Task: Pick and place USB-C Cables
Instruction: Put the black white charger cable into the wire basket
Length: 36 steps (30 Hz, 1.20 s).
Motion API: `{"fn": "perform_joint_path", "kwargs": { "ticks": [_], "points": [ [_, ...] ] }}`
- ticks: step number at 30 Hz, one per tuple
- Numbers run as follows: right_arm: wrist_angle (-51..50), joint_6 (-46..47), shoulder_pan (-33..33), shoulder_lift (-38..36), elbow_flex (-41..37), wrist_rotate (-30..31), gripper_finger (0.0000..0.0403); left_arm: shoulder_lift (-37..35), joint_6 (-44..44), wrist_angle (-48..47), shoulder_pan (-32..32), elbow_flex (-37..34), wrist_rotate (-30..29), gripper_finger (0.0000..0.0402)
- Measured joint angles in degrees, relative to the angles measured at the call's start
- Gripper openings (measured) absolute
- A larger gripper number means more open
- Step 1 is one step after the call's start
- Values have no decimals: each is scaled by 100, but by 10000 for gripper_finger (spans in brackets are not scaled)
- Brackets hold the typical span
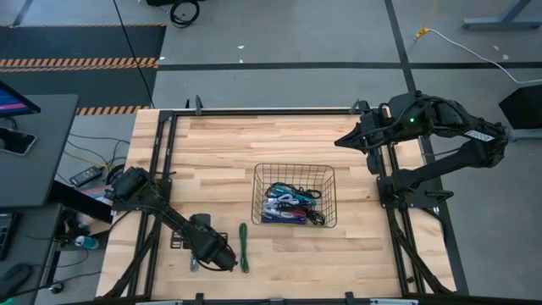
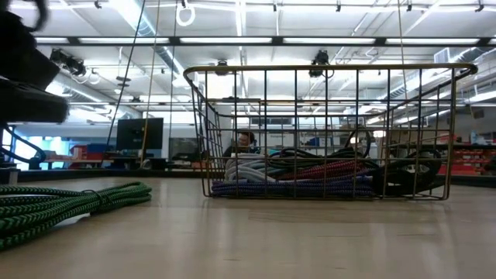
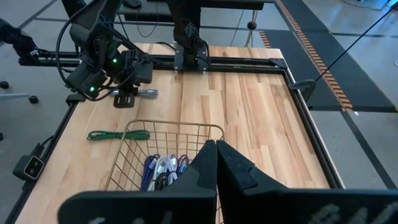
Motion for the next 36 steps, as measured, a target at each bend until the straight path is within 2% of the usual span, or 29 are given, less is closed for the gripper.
{"fn": "perform_joint_path", "kwargs": {
  "ticks": [9,14,19,28,32,36],
  "points": [
    [-2,-47,0,0,0,0,3,1,-499,144,-492,1,416,167],
    [17,-59,0,0,0,0,3,14,-538,555,-475,-16,407,167],
    [17,-59,0,0,0,0,3,-12,-585,1142,-483,-392,529,167],
    [17,-53,0,0,0,-13,3,0,-599,1200,-422,-503,556,163],
    [17,-57,0,0,0,-13,3,4,-598,1303,-421,-509,523,129],
    [17,-57,0,0,0,-11,3,8,-563,1468,-417,-520,476,62]
  ]
}}
